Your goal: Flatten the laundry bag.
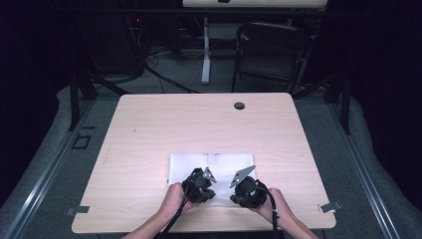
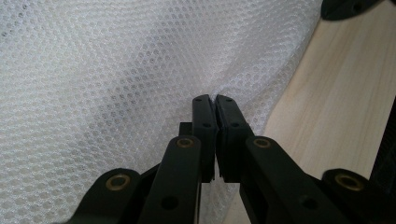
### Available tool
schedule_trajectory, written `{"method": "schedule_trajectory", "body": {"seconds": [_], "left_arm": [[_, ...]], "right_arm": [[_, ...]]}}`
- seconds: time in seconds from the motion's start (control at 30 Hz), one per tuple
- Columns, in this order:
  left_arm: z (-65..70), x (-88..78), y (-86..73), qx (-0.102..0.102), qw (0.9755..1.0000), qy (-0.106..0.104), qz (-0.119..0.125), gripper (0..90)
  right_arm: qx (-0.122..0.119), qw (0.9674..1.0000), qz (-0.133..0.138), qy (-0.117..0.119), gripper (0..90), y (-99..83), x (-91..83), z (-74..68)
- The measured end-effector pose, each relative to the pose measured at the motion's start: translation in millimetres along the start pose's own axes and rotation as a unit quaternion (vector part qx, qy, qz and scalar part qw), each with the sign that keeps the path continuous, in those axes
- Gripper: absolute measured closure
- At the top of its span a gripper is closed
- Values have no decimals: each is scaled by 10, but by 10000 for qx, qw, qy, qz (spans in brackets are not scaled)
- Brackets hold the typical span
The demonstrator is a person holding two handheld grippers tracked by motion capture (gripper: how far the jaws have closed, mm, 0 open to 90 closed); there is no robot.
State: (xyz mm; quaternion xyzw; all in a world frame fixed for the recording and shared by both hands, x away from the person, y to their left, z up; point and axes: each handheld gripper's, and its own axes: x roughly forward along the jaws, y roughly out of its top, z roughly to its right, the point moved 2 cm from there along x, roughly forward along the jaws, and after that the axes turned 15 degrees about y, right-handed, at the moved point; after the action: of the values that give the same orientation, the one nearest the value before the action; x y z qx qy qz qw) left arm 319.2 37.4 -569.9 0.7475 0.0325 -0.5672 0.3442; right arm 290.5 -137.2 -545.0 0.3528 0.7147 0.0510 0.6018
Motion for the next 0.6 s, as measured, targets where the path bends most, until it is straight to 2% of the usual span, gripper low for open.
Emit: {"method": "schedule_trajectory", "body": {"seconds": [0.07, 0.1, 0.2, 0.23, 0.4, 0.5, 0.6], "left_arm": [[-1, -10, 6, 2, 10000, 5, 20, 877], [-3, -15, 8, -20, 10000, 11, 48, 877], [-8, -28, 13, -31, 10000, 32, 88, 878], [-10, -30, 14, -40, 9999, 31, 91, 878], [-17, -46, 19, -101, 9998, 48, 182, 878], [-16, -57, 24, -96, 9997, 65, 223, 879], [-4, -53, 27, -79, 9997, 57, 226, 879]], "right_arm": [[-56, 9999, -95, 10, 900, 5, 60, -11], [-147, 9994, -292, -55, 900, 9, 69, -6], [-154, 9993, -308, -135, 900, 6, 143, 9], [-192, 9989, -397, -174, 900, 9, 147, 18], [-290, 9988, -354, -152, 900, 22, 192, -16], [-363, 9981, -415, -268, 900, 32, 215, -22], [-344, 9982, -365, -343, 900, 25, 231, 5]]}}
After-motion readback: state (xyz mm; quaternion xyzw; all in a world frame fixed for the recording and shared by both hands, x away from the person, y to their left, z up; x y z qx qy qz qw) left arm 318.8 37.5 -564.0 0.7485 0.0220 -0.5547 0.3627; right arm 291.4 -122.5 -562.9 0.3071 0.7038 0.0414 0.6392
